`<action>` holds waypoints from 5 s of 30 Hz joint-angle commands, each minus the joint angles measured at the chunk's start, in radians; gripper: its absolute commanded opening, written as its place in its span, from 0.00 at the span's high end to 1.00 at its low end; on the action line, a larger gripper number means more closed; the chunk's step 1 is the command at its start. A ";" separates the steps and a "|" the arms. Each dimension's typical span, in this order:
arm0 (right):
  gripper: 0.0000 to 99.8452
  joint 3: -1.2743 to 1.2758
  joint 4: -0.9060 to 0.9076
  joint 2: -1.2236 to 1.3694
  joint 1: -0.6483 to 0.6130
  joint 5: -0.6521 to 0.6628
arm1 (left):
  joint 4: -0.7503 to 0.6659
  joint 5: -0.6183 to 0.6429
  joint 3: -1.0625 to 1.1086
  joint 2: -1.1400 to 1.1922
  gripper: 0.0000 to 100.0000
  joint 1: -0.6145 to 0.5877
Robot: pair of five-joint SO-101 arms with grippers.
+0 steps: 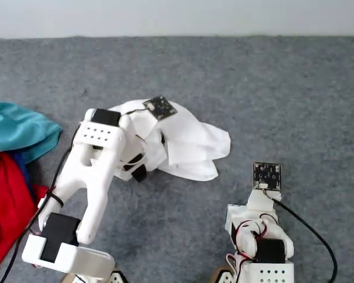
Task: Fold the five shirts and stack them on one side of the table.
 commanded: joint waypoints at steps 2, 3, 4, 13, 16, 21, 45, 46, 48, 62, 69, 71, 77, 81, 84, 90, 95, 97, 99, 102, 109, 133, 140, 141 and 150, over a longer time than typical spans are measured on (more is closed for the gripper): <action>0.99 0.014 0.002 -0.004 -0.001 -0.006 | -0.061 -0.017 0.022 -0.034 0.77 -0.043; 0.99 0.014 0.002 -0.004 -0.001 -0.006 | -0.064 -0.017 0.022 -0.034 0.77 -0.055; 0.99 0.014 0.002 -0.004 -0.001 -0.006 | -0.068 -0.018 0.019 -0.023 0.77 -0.066; 0.99 0.014 0.002 -0.004 -0.001 -0.006 | -0.135 -0.048 -0.108 0.272 0.77 -0.166; 0.99 0.014 0.002 -0.004 -0.001 -0.006 | -0.135 -0.048 -0.176 0.358 0.77 -0.175; 0.99 0.014 0.002 -0.004 -0.001 -0.006 | -0.091 -0.046 -0.265 0.433 0.81 -0.152; 0.99 0.014 0.002 -0.004 -0.001 -0.006 | 0.296 0.021 -0.266 0.051 0.98 -0.029; 0.99 0.014 0.002 -0.004 -0.001 -0.006 | 0.324 0.038 -0.266 0.034 0.98 -0.031; 0.99 0.014 0.002 -0.004 -0.001 -0.006 | 0.338 0.080 -0.254 -0.002 0.98 -0.035; 0.99 0.014 0.002 -0.004 -0.001 -0.006 | 0.336 0.222 -0.045 -0.502 0.98 0.012; 0.99 0.014 0.002 -0.004 -0.005 -0.006 | 0.336 0.219 0.107 -0.769 0.98 -0.072; 0.99 0.014 0.002 -0.004 -0.039 -0.005 | 0.336 0.218 0.137 -0.829 0.98 -0.130; 0.98 0.014 0.002 -0.004 -0.147 -0.005 | 0.333 0.216 0.160 -1.002 0.98 -0.212; 0.98 0.014 0.002 -0.004 -0.160 -0.005 | 0.333 0.216 0.160 -1.083 0.98 -0.253; 0.98 0.014 -0.002 -0.004 -0.160 -0.003 | 0.333 0.216 0.160 -1.115 0.98 -0.330; 0.99 0.011 -0.151 -0.004 -0.151 -0.003 | 0.333 0.216 0.185 -1.131 0.98 -0.485; 0.98 -0.092 -0.183 0.007 -0.186 -0.003 | 0.331 0.216 0.263 -1.132 0.98 -0.499; 0.99 -0.173 -0.157 0.019 -0.220 -0.002 | 0.319 0.216 0.292 -1.132 0.98 -0.500; 0.99 -0.253 -0.116 0.071 -0.266 0.003 | 0.304 0.216 0.321 -1.132 0.98 -0.500; 0.99 -0.382 -0.070 0.242 -0.315 0.000 | 0.281 0.216 0.357 -1.132 0.98 -0.500; 0.99 -0.801 0.025 0.822 -0.377 0.051 | 0.238 0.221 0.371 -1.134 0.98 -0.531; 0.79 -1.128 0.062 1.517 -0.690 0.580 | 0.015 0.152 0.518 -1.132 0.98 -0.953; 0.78 -1.310 0.056 1.741 -0.756 0.580 | 0.015 0.153 0.519 -1.132 0.98 -0.953; 0.78 -1.344 0.056 1.778 -0.760 0.580 | 0.015 0.153 0.519 -1.132 0.98 -0.953; 0.78 -1.531 0.056 2.091 -0.774 0.572 | 0.020 0.153 0.519 -1.132 0.98 -0.953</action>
